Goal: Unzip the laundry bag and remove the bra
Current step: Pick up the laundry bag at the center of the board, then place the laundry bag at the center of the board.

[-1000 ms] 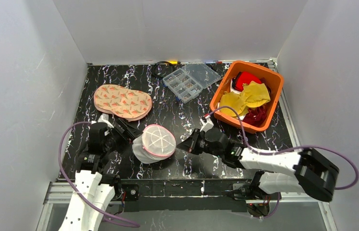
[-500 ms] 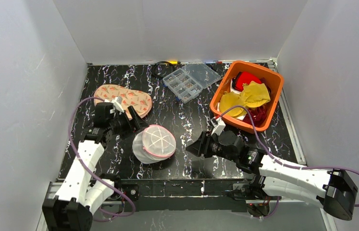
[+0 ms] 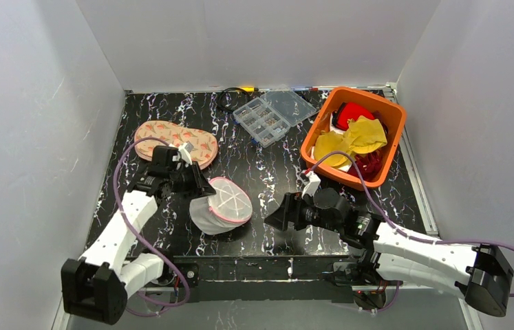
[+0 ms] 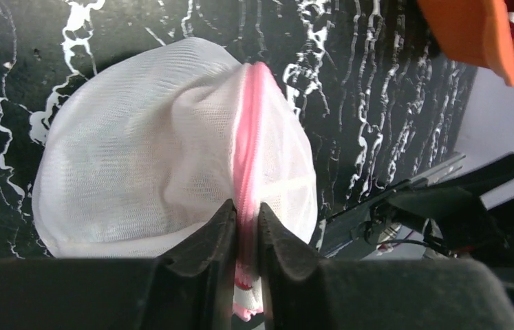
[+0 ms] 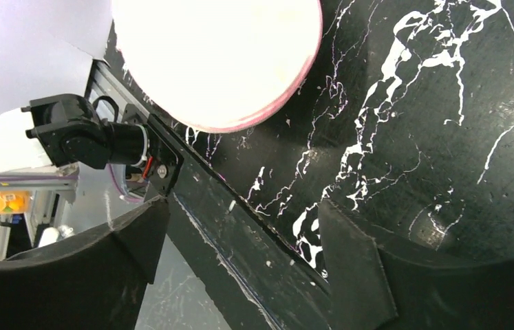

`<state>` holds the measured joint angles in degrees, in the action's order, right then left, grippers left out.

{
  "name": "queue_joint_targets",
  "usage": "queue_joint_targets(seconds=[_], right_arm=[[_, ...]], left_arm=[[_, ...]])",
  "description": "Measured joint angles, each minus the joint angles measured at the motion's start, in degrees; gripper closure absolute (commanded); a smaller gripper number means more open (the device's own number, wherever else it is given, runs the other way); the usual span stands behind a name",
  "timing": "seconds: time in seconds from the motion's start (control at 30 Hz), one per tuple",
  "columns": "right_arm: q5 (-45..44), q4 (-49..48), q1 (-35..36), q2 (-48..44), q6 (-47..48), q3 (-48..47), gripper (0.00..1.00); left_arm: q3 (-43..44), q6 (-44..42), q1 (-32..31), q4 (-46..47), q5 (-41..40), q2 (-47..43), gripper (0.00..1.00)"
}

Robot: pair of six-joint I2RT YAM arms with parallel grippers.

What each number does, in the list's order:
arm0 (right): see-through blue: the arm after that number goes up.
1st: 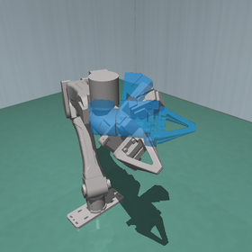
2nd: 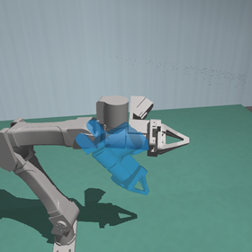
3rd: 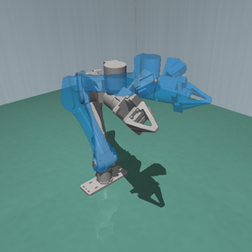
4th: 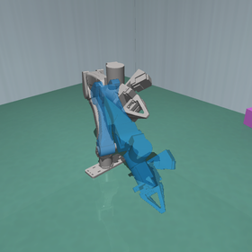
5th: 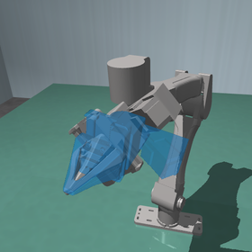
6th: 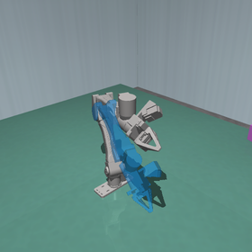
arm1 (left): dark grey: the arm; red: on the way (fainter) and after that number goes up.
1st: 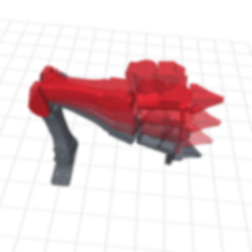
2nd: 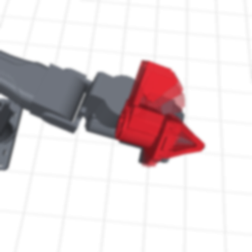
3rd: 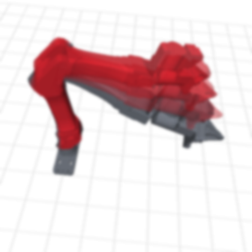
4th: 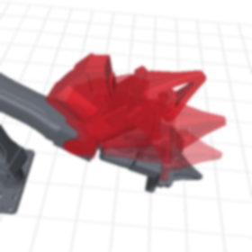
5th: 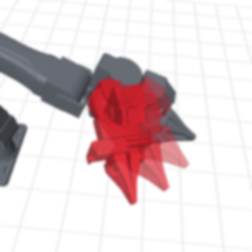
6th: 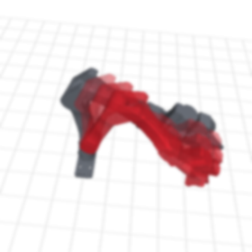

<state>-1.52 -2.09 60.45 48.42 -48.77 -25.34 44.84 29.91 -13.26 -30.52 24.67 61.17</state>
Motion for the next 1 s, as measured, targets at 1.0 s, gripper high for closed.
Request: queue_joint_targets(seconds=[1.0], right_arm=[[-12.5,12.26,-0.02,-16.9,1.2,-6.21,0.03]], left_arm=[[-26.32,44.15,-42.05,52.57,-39.23,-9.68,1.0]])
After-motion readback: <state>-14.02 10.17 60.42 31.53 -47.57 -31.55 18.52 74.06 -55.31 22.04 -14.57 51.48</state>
